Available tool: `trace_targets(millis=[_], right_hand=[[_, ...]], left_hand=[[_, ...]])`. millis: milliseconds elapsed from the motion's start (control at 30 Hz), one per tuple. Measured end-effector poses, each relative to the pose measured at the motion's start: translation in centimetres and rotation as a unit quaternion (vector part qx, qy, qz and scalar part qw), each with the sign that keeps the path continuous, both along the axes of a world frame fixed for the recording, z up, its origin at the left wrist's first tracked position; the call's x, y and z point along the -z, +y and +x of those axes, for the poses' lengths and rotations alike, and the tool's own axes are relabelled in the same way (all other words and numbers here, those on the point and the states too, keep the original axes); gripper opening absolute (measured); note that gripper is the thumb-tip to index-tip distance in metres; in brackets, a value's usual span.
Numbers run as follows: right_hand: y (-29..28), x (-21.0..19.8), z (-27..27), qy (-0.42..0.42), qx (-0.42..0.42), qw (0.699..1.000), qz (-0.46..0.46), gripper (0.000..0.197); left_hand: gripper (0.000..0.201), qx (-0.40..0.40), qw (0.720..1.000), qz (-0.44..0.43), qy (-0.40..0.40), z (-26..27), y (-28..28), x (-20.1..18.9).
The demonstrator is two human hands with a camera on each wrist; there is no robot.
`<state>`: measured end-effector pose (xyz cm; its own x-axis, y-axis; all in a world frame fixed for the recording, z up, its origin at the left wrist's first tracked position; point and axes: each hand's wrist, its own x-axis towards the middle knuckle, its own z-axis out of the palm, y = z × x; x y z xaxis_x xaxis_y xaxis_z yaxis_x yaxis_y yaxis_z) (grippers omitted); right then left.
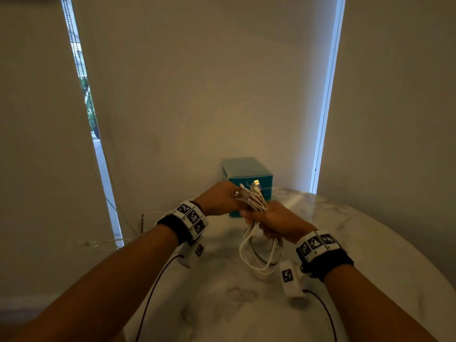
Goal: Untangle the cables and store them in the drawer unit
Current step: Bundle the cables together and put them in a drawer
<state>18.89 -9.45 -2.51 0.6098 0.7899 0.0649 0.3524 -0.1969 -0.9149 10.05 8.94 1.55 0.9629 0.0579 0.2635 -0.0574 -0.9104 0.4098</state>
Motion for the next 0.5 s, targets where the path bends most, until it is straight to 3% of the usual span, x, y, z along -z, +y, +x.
trace_targets(millis=[167, 233, 333, 433, 500], right_hand=[[-4.6, -0.7, 4.4, 0.109, 0.020, 0.993, 0.040, 0.031], [-6.3, -0.3, 6.1, 0.141, 0.059, 0.986, 0.070, 0.034], [-7.6, 0.4, 7.5, 0.180, 0.115, 0.971, 0.105, 0.033], [-7.8, 1.1, 8.0, 0.187, 0.160, 0.963, 0.110, 0.033], [-7.7, 1.4, 8.4, 0.180, 0.182, 0.961, 0.104, 0.033]], left_hand=[[0.032, -0.018, 0.990, -0.102, 0.092, -1.7, 4.8, 1.5], [0.025, -0.019, 0.989, -0.101, 0.106, -3.2, 6.9, 2.4], [0.033, -0.028, 0.987, -0.073, 0.137, -4.9, 9.6, 3.7], [0.033, -0.052, 0.990, -0.128, 0.029, -5.7, 10.9, 4.9], [0.042, -0.088, 0.966, -0.232, -0.065, -5.9, 11.1, 4.5]])
